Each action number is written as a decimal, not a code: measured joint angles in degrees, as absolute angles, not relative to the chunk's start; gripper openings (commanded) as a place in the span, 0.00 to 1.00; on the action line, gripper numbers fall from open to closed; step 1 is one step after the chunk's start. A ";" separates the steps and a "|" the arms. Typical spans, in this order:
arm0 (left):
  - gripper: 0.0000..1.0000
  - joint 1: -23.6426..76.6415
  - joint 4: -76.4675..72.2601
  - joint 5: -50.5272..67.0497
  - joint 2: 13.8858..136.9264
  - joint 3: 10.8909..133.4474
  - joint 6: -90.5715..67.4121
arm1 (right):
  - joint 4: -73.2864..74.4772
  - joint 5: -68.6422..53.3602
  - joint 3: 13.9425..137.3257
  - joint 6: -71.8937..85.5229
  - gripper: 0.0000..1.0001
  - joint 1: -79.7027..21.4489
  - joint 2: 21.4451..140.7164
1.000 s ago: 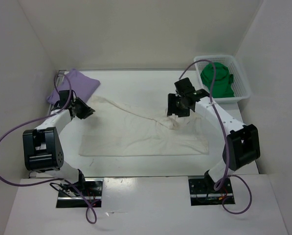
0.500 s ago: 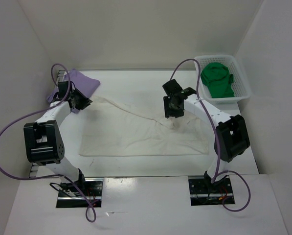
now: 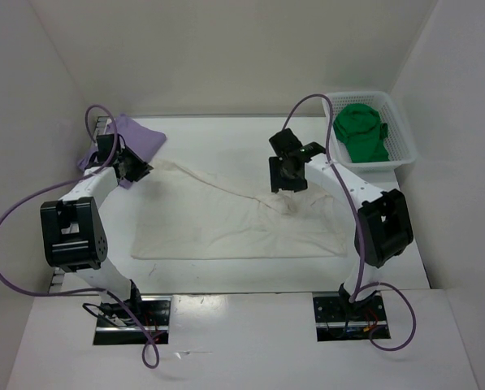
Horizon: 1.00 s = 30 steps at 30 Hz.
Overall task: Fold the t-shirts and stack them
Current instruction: Grap the side of the flattened tshirt furthest away from the robot with both arms
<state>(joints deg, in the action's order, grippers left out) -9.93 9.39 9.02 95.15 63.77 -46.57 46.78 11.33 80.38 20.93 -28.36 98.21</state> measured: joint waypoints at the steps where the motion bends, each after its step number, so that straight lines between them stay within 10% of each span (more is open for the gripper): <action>1: 0.31 -9.93 9.37 9.02 95.33 63.77 -46.57 | 46.81 11.40 80.36 20.91 0.62 -28.36 98.45; 17: 0.46 -9.93 9.80 6.11 99.83 69.58 -46.48 | 47.35 10.79 80.20 21.34 0.35 -28.36 101.84; 23: 0.52 -9.93 10.28 3.81 104.44 74.50 -46.50 | 47.94 11.44 80.20 21.56 0.02 -28.36 102.15; 30: 0.54 -9.50 10.52 1.80 112.05 80.64 -46.35 | 48.10 11.18 80.27 21.89 0.00 -27.73 102.15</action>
<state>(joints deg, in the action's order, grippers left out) -9.50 10.52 1.80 112.05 80.64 -46.35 48.10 11.18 80.27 21.89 -27.73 102.15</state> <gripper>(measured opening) 0.528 0.009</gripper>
